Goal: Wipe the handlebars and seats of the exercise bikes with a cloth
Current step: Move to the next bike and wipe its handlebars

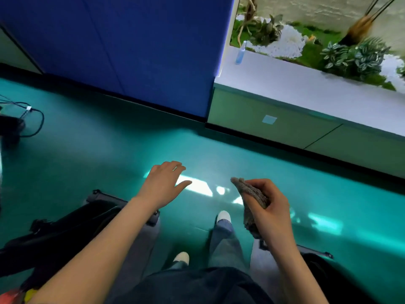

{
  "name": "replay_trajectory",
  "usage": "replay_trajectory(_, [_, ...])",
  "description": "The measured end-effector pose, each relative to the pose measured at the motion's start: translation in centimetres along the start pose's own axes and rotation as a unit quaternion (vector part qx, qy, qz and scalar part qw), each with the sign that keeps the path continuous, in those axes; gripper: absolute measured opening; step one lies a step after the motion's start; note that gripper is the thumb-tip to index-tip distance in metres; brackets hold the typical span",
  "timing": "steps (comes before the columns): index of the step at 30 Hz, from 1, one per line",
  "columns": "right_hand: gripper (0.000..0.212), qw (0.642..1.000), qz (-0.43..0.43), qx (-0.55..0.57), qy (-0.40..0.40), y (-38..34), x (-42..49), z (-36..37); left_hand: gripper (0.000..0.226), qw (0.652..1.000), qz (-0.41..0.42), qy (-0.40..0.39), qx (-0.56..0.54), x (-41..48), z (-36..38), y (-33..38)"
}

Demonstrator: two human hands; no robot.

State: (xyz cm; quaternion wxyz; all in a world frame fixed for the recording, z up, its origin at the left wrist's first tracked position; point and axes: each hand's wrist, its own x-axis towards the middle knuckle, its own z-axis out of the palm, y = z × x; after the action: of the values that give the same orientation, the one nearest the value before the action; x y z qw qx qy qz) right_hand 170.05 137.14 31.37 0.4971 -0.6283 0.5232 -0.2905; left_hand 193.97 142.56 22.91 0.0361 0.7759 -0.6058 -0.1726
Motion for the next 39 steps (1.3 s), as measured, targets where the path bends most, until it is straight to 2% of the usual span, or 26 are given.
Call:
replay_trajectory(7, [0.022,0.996,-0.019,0.004,-0.090,-1.0,12.6,-2.8,0.053,0.995,-0.095,-0.039,0.009,9.2,-0.9,2.5])
replay_trajectory(16, [0.016,0.985,-0.056,0.005,-0.163,-3.9,27.3,-3.6,0.055,0.973,-0.231,0.006,-0.012,15.1,-3.0,2.7])
replay_trajectory(24, [0.016,0.958,-0.046,0.017,-0.282,-7.7,35.4,5.2,0.056,0.947,-0.318,0.041,-0.033,20.0,-5.0,-4.2])
replay_trajectory(27, [0.021,0.954,-0.056,0.018,-0.296,-9.8,38.2,9.2,0.055,0.945,-0.320,0.042,-0.043,23.2,-6.1,-7.5])
replay_trajectory(33, [0.017,0.947,-0.045,0.016,-0.317,-14.1,43.5,15.7,0.054,0.940,-0.330,0.070,-0.056,27.5,-10.1,-13.9])
replay_trajectory(39, [0.017,0.926,-0.078,0.002,-0.368,-17.9,48.2,23.3,0.056,0.908,-0.404,0.101,-0.053,28.0,-12.7,-19.4])
